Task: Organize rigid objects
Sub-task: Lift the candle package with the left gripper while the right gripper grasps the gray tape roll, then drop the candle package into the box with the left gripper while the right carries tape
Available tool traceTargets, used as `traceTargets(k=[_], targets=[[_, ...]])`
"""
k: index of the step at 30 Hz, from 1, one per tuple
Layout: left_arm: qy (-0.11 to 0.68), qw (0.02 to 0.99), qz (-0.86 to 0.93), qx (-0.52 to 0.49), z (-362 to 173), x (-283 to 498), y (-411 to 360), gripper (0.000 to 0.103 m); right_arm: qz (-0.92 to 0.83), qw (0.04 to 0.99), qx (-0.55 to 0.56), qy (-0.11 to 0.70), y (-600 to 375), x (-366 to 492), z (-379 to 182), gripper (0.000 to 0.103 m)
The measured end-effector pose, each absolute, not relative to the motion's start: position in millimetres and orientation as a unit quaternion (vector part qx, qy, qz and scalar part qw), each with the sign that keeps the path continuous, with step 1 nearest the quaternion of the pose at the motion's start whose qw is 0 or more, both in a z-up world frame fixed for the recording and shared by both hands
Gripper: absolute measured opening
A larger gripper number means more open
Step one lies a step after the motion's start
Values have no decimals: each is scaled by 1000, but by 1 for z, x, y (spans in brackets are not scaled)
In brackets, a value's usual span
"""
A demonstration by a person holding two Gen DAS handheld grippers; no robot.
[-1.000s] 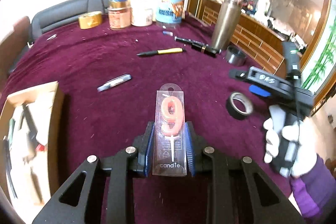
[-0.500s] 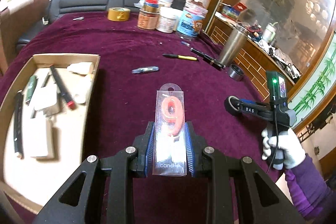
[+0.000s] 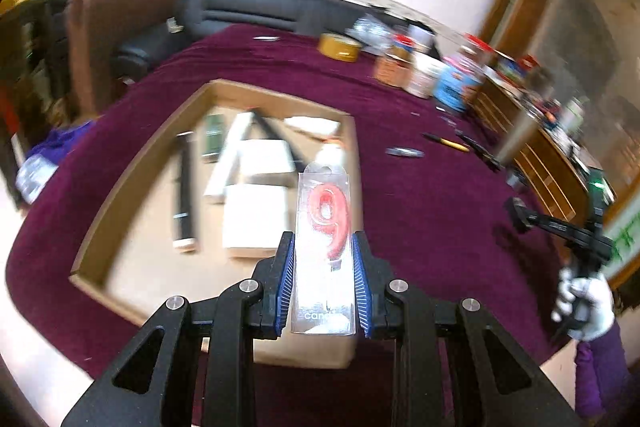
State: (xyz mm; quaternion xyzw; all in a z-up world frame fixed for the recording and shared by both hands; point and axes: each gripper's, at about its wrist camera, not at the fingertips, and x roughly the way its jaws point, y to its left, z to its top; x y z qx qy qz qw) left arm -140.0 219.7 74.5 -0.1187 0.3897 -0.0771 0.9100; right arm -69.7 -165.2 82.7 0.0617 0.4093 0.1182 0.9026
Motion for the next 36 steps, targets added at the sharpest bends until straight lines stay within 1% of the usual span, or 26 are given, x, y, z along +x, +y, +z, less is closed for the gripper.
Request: traceTargets(k=[5,14,21,27,29,31,35,36], targets=[[402,905,-31,-138,59,-138,254,23,199,890,48,407,-97,-69,100,10],[441,887,3,-136,30,-125,276,23,306,845,-1,439,26,-66,94,10],[467,876,33,-117,16,-113,286,24,302,831,-80,460,93,-58,70,10],[455,884,30,-104,22,-122,282,25,257,830,-149,472,121,-48,55,10],[445,888,31,-109,27,-126,284,31,243,828,-176,474,129,-46,50,10],[434,893,33,-115,33,-130,287,41,234,825,-198,474,135,-45,47,10],[416,902,52,-106,44,-136,289,49,246,811,-208,488,144,-50,40,10],[412,904,58,-100,46,-137,289,53,252,807,-211,490,146,-55,39,10]])
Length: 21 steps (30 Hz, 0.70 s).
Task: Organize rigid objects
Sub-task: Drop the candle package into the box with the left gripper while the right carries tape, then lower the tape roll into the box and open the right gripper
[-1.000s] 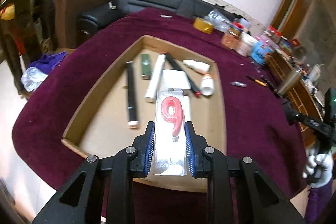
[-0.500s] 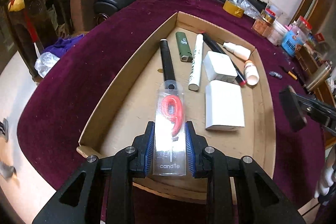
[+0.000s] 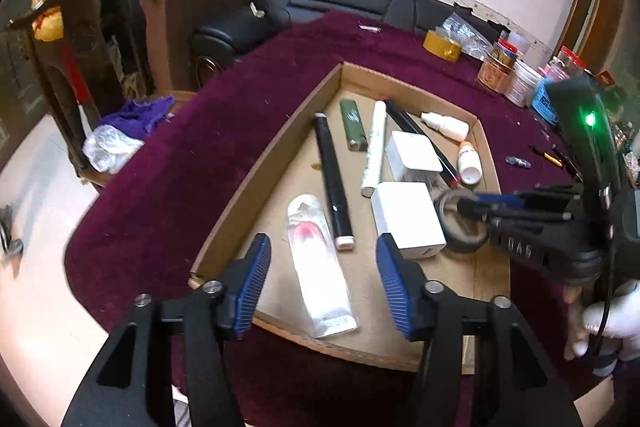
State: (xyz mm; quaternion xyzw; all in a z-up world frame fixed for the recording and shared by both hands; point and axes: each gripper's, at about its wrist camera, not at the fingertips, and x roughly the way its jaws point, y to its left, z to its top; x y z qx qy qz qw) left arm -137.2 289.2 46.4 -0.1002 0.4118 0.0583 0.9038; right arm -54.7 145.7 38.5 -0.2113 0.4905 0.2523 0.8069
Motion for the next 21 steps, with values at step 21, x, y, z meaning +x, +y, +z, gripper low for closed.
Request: traceTargets(k=[21], targets=[[399,908,122,-40,65,-143,259,68,297,837,-100,448,83,-90,78,14]])
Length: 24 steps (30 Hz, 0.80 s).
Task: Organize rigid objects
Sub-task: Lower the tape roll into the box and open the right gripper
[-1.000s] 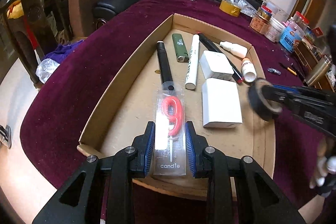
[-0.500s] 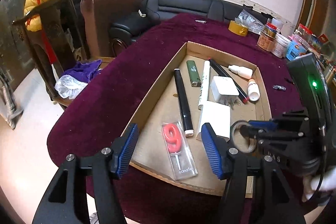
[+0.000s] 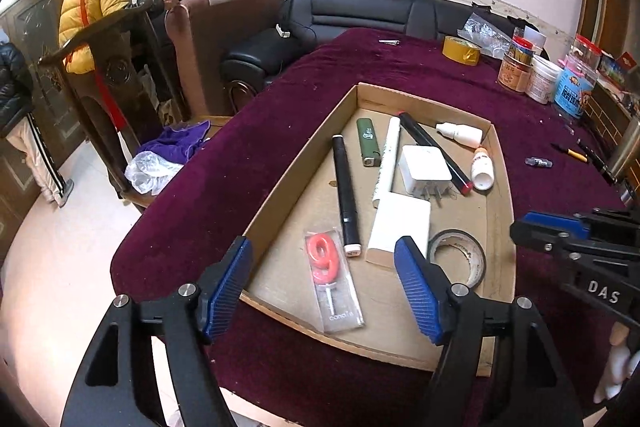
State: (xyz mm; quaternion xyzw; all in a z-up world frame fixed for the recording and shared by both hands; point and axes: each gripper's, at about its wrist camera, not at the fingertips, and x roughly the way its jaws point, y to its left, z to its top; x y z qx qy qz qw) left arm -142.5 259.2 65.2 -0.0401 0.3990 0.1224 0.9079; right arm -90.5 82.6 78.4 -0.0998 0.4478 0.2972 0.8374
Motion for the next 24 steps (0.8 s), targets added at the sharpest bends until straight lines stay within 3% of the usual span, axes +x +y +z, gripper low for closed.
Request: traceTargets(k=[24], targets=[[419,898,126,41,64,-133,185,71,284,845,-49,451,31,-99,60,14]])
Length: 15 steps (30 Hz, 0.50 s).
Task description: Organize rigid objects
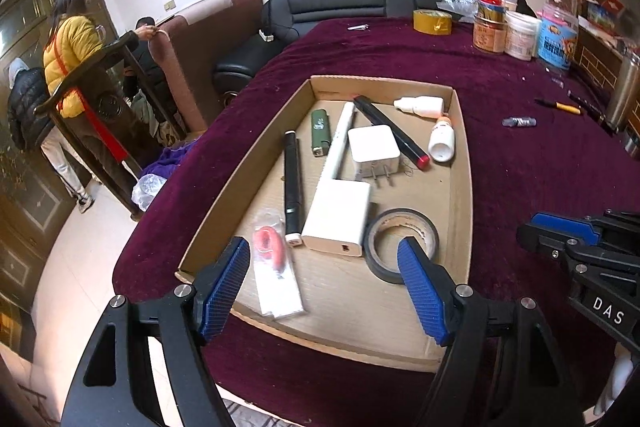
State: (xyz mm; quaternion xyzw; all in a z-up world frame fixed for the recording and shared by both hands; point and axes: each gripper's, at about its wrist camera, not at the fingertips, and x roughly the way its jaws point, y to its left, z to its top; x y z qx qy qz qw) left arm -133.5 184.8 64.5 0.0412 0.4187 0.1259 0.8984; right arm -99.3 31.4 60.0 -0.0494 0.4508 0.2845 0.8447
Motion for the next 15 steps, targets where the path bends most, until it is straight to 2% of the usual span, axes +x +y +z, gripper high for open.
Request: traceTargets(k=[9,15], targets=[[420,899,114,44,61,-130,168,71,284,847,-38,448,22,-97,55,14],[338,935,103,-12,92,-148,171,71,261,861,-28,436,4,-93,56,14]])
